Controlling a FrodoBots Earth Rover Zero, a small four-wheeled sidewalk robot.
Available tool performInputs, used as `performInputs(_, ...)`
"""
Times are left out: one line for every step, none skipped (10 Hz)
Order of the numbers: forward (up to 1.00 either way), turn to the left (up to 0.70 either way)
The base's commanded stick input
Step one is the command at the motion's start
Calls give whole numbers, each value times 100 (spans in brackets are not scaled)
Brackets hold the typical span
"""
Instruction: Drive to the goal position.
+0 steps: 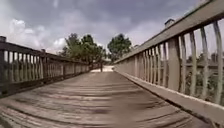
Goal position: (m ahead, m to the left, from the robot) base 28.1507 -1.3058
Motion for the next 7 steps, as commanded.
performInputs(70,0)
performInputs(70,0)
performInputs(70,0)
performInputs(70,0)
performInputs(70,0)
performInputs(70,0)
performInputs(70,0)
